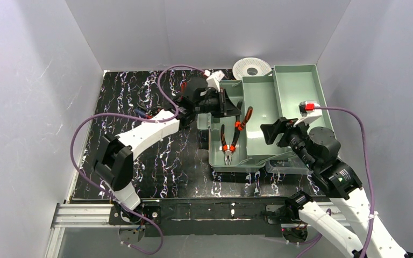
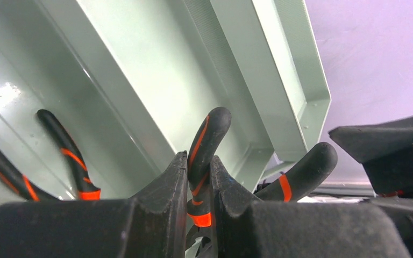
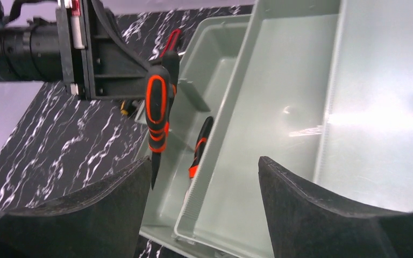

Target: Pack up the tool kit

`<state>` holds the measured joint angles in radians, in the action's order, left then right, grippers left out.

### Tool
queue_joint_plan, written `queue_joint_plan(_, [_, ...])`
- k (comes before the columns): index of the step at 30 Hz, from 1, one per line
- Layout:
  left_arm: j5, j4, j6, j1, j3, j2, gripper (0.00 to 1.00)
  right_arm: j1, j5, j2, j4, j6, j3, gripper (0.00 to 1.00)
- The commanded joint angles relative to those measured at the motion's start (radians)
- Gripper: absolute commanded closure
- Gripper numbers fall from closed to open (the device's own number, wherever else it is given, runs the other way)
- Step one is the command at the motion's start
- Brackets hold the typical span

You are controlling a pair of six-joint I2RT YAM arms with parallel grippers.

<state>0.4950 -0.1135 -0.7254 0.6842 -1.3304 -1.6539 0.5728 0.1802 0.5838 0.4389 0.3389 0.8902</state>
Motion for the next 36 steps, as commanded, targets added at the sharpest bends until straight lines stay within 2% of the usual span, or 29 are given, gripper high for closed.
queue_joint_plan(1, [-0.108,0.016,-0.039,0.050,-0.121,-0.039,1.00,0.004,0.206,-0.058,-0.037,0.042,-0.004,0.20])
queue_joint_plan(7, [-0.160,-0.101,-0.229,0.089,-0.129,-0.099,1.00,0.004,0.272,-0.118,-0.027,0.060,-0.020,0.20])
queue_joint_plan(10, [-0.214,-0.118,-0.273,0.118,-0.138,-0.119,1.00,0.004,0.273,-0.121,-0.020,0.067,-0.023,0.20])
queue_joint_plan(14, [-0.321,-0.104,-0.280,0.160,-0.144,-0.152,1.00,0.004,0.277,-0.119,-0.019,0.068,-0.029,0.20])
queue_joint_plan(20, [-0.496,-0.021,-0.207,0.211,-0.152,-0.181,1.00,0.004,0.274,-0.115,-0.023,0.059,-0.042,0.20])
queue_joint_plan(21, [-0.516,-0.016,-0.197,0.217,-0.155,-0.184,0.96,0.004,0.275,-0.113,-0.023,0.056,-0.043,0.20])
queue_joint_plan(23, [-0.519,-0.027,-0.170,0.230,-0.155,-0.184,0.77,0.004,0.279,-0.106,-0.024,0.051,-0.046,0.20])
queue_joint_plan(26, [-0.573,-0.021,-0.105,0.260,-0.154,-0.163,0.40,0.004,0.284,-0.094,-0.032,0.047,-0.048,0.20])
queue_joint_plan(27, [-0.602,-0.017,-0.082,0.268,-0.152,-0.151,0.32,0.004,0.283,-0.091,-0.034,0.048,-0.048,0.20])
queue_joint_plan(28, [-0.631,-0.014,-0.047,0.273,-0.138,-0.120,0.18,0.004,0.279,-0.081,-0.039,0.046,-0.047,0.20])
queue_joint_plan(29, [-0.675,0.000,-0.006,0.272,-0.122,-0.077,0.11,0.004,0.276,-0.073,-0.041,0.046,-0.044,0.20])
queue_joint_plan(31, [-0.780,0.102,0.120,0.260,-0.124,0.032,0.03,0.004,0.264,-0.060,-0.045,0.051,-0.038,0.20])
queue_joint_plan(33, [-0.810,0.279,0.169,0.176,-0.107,0.152,0.02,0.005,0.230,-0.048,-0.059,0.065,-0.039,0.21])
queue_joint_plan(36, [-0.779,0.458,0.166,-0.030,-0.006,0.310,0.02,0.004,0.160,-0.003,-0.065,0.079,-0.021,0.21])
